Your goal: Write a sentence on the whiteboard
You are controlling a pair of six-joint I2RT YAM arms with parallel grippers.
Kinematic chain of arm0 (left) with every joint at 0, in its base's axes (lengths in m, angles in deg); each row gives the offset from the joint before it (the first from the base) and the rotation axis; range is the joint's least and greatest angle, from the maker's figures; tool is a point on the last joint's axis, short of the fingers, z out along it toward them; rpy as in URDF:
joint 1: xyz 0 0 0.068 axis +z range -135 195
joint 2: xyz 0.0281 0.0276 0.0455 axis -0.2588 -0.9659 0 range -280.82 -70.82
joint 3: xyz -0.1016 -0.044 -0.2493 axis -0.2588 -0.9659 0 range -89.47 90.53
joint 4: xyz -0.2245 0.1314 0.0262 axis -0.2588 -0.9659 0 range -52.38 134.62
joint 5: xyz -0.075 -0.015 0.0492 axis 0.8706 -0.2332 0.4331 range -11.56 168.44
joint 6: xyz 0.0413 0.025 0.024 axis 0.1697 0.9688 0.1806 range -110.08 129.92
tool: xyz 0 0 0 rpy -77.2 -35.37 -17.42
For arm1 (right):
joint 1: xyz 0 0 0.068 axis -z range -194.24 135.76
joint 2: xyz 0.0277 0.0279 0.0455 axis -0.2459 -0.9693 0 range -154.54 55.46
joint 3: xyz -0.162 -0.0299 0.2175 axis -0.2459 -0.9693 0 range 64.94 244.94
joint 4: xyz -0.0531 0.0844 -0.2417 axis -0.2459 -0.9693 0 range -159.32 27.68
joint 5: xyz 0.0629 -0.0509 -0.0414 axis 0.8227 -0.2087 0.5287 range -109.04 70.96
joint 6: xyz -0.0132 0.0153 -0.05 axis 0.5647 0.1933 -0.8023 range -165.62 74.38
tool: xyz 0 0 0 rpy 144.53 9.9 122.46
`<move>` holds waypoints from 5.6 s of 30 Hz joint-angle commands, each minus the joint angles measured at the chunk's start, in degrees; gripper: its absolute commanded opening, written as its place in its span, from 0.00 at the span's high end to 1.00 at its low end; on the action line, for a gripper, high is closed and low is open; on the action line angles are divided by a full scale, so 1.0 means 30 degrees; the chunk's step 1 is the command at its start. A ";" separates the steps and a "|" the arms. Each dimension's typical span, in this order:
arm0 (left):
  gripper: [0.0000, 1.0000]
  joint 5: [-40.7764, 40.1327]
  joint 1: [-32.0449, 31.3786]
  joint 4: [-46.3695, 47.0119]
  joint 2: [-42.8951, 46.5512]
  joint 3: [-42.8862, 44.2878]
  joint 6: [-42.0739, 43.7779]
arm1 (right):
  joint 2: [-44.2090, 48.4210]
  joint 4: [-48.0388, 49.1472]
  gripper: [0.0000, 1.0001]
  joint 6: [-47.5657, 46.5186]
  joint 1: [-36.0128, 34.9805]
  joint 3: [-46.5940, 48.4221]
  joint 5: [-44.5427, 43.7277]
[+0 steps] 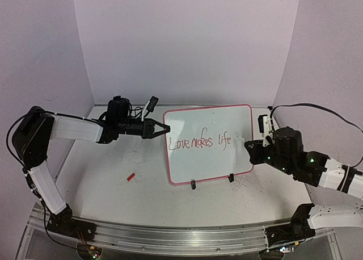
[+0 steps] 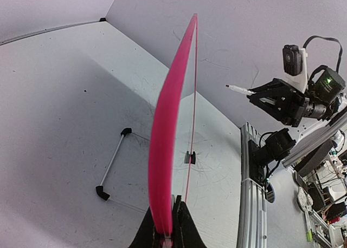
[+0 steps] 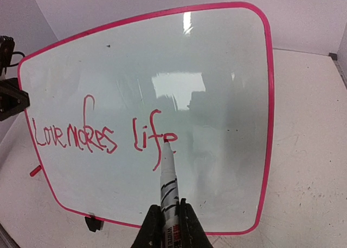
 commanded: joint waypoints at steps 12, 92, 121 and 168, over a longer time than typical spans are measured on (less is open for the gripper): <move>1.00 -0.2233 -0.0039 -0.1822 -0.0339 0.0366 0.1308 | -0.2099 -0.0564 1.00 -0.0475 0.0318 0.1107 -0.0285; 1.00 -0.2041 -0.0097 -0.1825 -0.0205 0.0433 0.1361 | -0.4496 0.1693 1.00 -0.0274 0.1662 0.1096 -0.0459; 1.00 -0.1974 -0.0094 -0.1825 -0.0209 0.0400 0.1391 | -0.3052 0.2476 1.00 -0.0074 0.1851 0.1373 0.0405; 1.00 -0.1982 -0.0088 -0.1845 -0.0153 0.0364 0.1420 | -0.3746 0.1446 1.00 0.0571 0.2380 0.0802 0.0307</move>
